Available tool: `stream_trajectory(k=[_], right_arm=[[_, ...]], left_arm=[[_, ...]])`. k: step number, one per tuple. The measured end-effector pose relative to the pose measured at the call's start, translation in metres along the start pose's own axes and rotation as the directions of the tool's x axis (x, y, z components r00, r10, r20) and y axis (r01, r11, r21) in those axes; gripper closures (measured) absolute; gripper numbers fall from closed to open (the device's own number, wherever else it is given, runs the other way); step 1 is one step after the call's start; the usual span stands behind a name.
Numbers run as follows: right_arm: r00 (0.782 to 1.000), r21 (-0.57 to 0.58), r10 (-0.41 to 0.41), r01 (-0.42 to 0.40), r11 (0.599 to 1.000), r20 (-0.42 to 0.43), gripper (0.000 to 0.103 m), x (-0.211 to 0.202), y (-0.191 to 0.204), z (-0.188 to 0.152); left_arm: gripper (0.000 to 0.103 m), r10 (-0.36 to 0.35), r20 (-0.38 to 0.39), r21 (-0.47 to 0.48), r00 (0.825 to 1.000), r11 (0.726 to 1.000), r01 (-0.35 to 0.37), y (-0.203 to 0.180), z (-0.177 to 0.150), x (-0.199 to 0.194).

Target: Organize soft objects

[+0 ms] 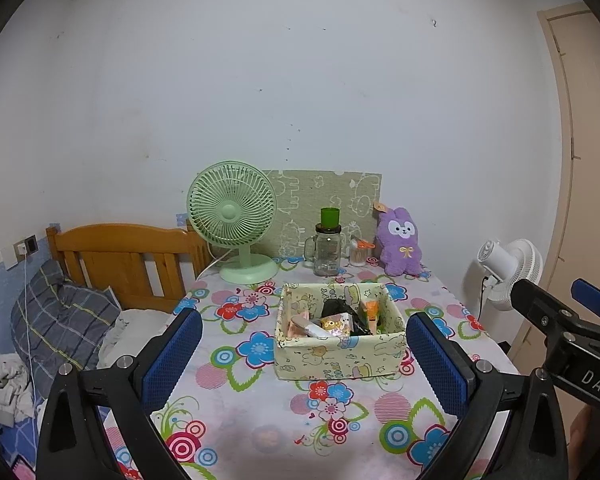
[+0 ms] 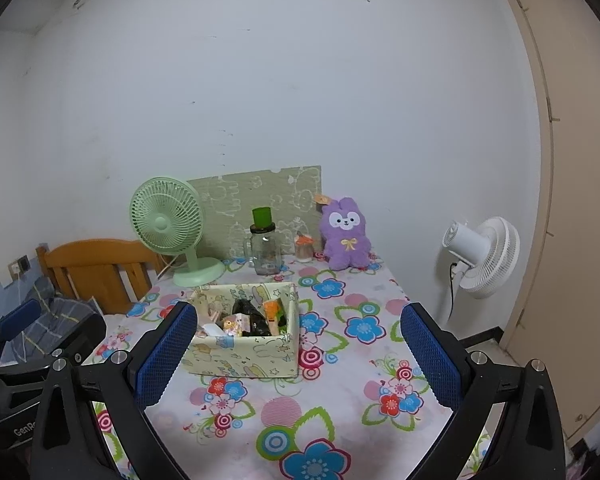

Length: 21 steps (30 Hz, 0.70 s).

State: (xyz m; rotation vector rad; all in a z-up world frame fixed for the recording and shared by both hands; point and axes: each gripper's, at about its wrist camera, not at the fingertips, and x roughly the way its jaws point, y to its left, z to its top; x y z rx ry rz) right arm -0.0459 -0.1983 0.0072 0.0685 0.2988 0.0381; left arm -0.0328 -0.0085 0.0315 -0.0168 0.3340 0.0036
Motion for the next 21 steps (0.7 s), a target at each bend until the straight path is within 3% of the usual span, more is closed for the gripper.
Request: stream_trajectory(k=[21], right_arm=[[1.000,-0.007,0.008,-0.008,1.000,-0.007,0.000,0.0046,0.0048,0.0005]], left_arm=[[0.000,0.013,-0.014,-0.011,1.000,1.000,-0.014,0.0089,-0.0008,0.0026]])
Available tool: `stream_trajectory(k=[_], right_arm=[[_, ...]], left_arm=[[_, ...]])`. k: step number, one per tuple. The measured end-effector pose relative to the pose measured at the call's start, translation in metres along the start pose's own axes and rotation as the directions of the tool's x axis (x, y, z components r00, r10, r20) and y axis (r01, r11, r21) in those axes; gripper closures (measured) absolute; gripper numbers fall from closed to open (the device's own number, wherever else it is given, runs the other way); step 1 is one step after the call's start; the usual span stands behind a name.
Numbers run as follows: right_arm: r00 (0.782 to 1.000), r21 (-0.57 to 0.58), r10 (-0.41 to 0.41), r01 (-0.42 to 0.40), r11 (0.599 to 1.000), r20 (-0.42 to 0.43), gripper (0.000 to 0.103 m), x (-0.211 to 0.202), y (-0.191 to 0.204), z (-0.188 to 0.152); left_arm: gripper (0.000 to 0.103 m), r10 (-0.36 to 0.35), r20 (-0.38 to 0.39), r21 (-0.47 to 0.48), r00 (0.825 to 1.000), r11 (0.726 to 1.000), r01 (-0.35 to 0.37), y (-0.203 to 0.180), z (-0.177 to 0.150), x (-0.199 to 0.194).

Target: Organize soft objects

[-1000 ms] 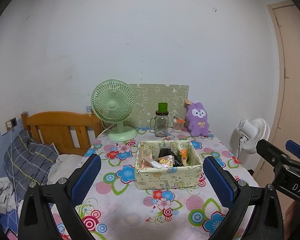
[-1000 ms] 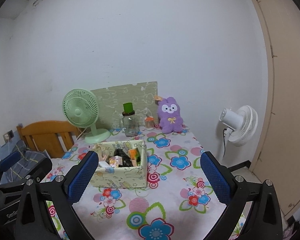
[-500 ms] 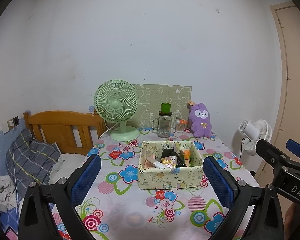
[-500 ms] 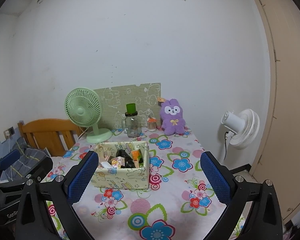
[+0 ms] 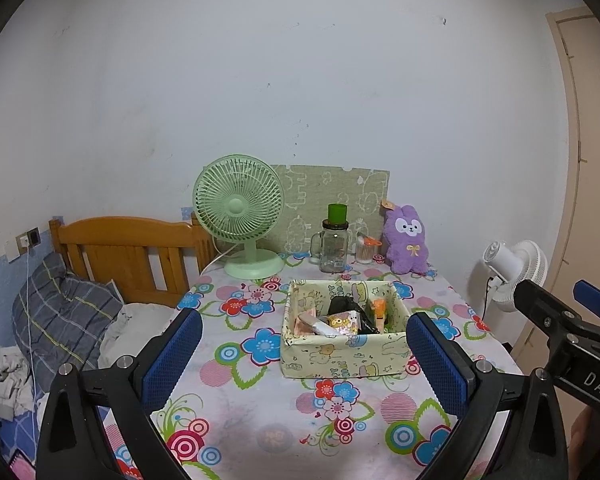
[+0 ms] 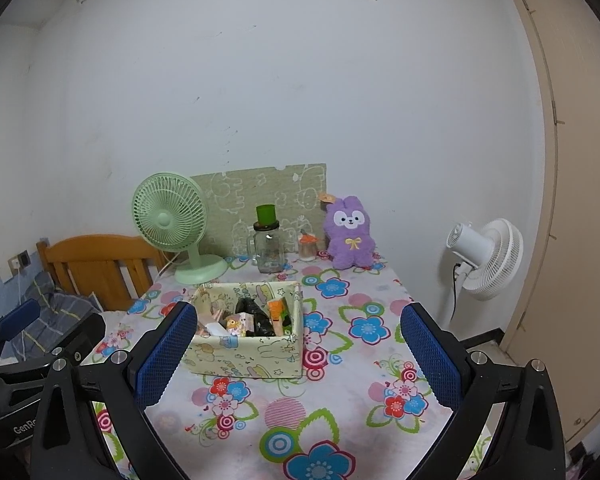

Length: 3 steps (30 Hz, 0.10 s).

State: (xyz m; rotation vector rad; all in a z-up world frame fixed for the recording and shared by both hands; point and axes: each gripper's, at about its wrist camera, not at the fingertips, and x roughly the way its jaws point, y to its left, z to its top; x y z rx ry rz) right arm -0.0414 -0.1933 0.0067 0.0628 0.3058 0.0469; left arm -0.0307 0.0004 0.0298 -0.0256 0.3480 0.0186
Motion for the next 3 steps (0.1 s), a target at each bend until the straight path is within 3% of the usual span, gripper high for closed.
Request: stream_trajectory(k=[3], right_arm=[[1.000,0.001,-0.001,0.001,1.000,-0.003,0.000,0.0017,0.0005,0.0000]], left_arm=[[0.000,-0.002,-0.005,0.002,1.000,1.000,0.002,-0.0009,-0.0016,0.0025]])
